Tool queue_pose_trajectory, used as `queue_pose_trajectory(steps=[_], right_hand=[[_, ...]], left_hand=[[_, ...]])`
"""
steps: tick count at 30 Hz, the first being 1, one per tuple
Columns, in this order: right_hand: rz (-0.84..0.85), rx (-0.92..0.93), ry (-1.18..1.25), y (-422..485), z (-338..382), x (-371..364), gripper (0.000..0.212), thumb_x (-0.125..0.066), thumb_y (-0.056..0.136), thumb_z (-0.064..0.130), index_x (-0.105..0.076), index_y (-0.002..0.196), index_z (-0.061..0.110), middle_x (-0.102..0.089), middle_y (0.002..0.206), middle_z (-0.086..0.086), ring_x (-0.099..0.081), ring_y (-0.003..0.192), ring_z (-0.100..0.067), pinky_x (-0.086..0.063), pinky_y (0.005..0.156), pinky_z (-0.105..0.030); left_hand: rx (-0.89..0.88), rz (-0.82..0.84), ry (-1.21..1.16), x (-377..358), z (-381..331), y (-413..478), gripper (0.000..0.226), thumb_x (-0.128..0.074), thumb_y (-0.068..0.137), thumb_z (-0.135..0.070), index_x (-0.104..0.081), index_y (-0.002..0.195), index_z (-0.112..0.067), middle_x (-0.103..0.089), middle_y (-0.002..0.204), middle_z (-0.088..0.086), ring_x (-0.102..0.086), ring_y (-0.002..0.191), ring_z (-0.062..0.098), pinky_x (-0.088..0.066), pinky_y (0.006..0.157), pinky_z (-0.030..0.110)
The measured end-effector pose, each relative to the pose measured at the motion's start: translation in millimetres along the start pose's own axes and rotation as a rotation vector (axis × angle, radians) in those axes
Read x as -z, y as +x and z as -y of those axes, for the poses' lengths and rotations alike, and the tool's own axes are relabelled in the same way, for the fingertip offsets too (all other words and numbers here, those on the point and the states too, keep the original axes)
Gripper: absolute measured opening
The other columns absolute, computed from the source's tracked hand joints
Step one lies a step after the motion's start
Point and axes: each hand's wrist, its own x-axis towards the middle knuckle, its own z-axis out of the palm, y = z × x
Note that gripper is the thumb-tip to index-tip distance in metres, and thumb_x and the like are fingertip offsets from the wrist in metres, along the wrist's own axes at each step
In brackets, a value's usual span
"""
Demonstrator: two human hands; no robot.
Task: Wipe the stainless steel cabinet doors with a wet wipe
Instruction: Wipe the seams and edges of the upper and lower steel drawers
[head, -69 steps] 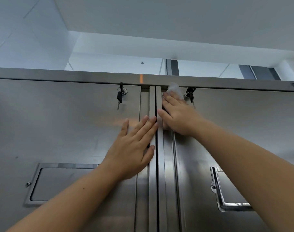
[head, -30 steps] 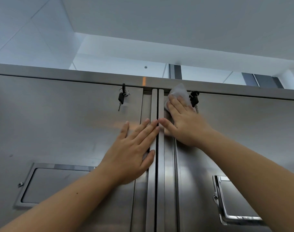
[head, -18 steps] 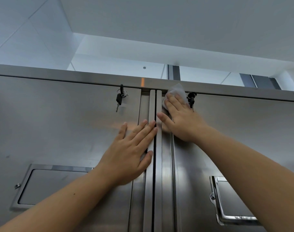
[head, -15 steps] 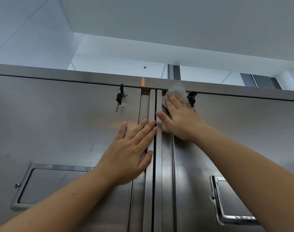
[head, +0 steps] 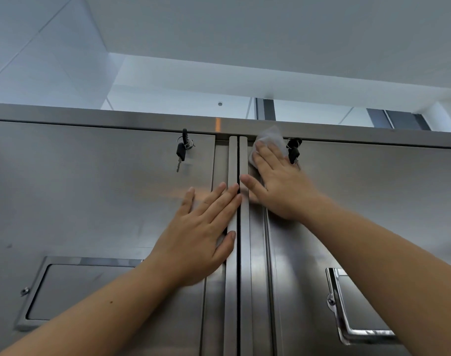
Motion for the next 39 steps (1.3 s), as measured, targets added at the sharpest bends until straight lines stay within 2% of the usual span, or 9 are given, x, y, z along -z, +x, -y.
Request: queue_pose_trajectory(steps=[6,9,11,16,18,21,29,32,39], right_hand=[[-0.055,0.007,-0.014,-1.8,1.3,-7.9,0.072,-0.016,0.096,0.059,-0.007,0.151,0.014,0.011,0.159,-0.001,0.013,0.144,-0.013,0.004,0.115,-0.030],[-0.115,0.045,-0.017,-20.2,3.0,-18.5,0.096,0.009,0.078,0.073,-0.006,0.151,0.013,0.012,0.158,-0.007,0.014,0.144,-0.016,0.011,0.111,-0.025],[-0.116,0.035,0.003,-25.0,4.0,-20.5,0.104,0.015,0.072,0.076,-0.005,0.151,0.012,0.013,0.157,-0.012,0.015,0.144,-0.018,0.013,0.110,-0.025],[-0.070,-0.026,-0.027,-23.3,7.9,-16.1,0.076,-0.014,0.094,0.060,0.000,0.151,0.012,0.018,0.157,-0.011,0.018,0.144,-0.019,0.008,0.114,-0.031],[-0.080,-0.014,-0.048,-25.2,6.4,-17.1,0.085,-0.005,0.089,0.069,0.002,0.151,0.010,0.015,0.157,-0.009,0.015,0.144,-0.017,0.006,0.114,-0.030],[-0.091,0.022,-0.037,-29.1,2.2,-17.9,0.110,0.021,0.065,0.076,0.001,0.151,0.009,0.012,0.158,-0.007,0.012,0.145,-0.014,0.005,0.114,-0.028],[-0.041,0.061,0.208,-22.6,4.4,-7.3,0.066,-0.020,0.100,0.048,0.007,0.149,0.014,0.018,0.156,0.004,0.025,0.133,0.003,0.011,0.113,-0.024],[-0.008,0.087,0.218,-9.0,10.6,-4.4,0.063,-0.021,0.100,0.044,0.005,0.150,0.016,0.016,0.156,0.005,0.022,0.137,0.001,0.012,0.110,-0.021],[0.082,0.038,0.121,22.8,13.7,7.7,0.068,-0.016,0.097,0.055,0.006,0.151,0.020,0.018,0.157,0.002,0.017,0.143,-0.009,0.006,0.115,-0.033]], left_hand=[[-0.001,0.002,-0.002,0.2,0.4,-0.5,0.059,-0.031,0.093,-0.039,-0.032,0.146,-0.012,-0.030,0.152,0.005,-0.026,0.141,0.018,-0.017,0.106,0.047],[0.004,-0.002,-0.013,1.1,0.6,-0.3,0.059,-0.032,0.093,-0.039,-0.034,0.145,-0.012,-0.032,0.152,0.005,-0.028,0.140,0.019,-0.017,0.106,0.047],[0.005,-0.003,-0.018,1.6,0.3,-0.2,0.059,-0.032,0.092,-0.038,-0.036,0.145,-0.012,-0.033,0.151,0.005,-0.028,0.140,0.019,-0.017,0.106,0.046],[0.009,0.002,-0.032,0.9,-0.3,-0.1,0.060,-0.033,0.091,-0.037,-0.035,0.145,-0.010,-0.032,0.151,0.005,-0.027,0.140,0.017,-0.017,0.106,0.047],[0.008,0.006,-0.029,1.0,-0.4,0.1,0.060,-0.033,0.091,-0.038,-0.036,0.145,-0.012,-0.032,0.152,0.005,-0.026,0.140,0.017,-0.017,0.107,0.046],[0.009,0.007,-0.019,1.1,-0.3,0.1,0.059,-0.033,0.091,-0.038,-0.037,0.144,-0.012,-0.033,0.151,0.005,-0.026,0.140,0.017,-0.017,0.106,0.046],[0.012,-0.013,-0.001,0.4,-1.1,0.1,0.058,-0.034,0.092,-0.038,-0.035,0.144,-0.012,-0.032,0.151,0.005,-0.026,0.140,0.016,-0.018,0.106,0.046],[0.007,-0.021,0.000,0.6,-1.6,0.2,0.059,-0.034,0.092,-0.037,-0.034,0.144,-0.012,-0.030,0.151,0.006,-0.023,0.140,0.016,-0.017,0.107,0.045],[0.011,-0.002,0.019,1.8,-1.4,-0.3,0.059,-0.034,0.091,-0.038,-0.036,0.145,-0.013,-0.032,0.151,0.005,-0.025,0.140,0.017,-0.018,0.107,0.045]])
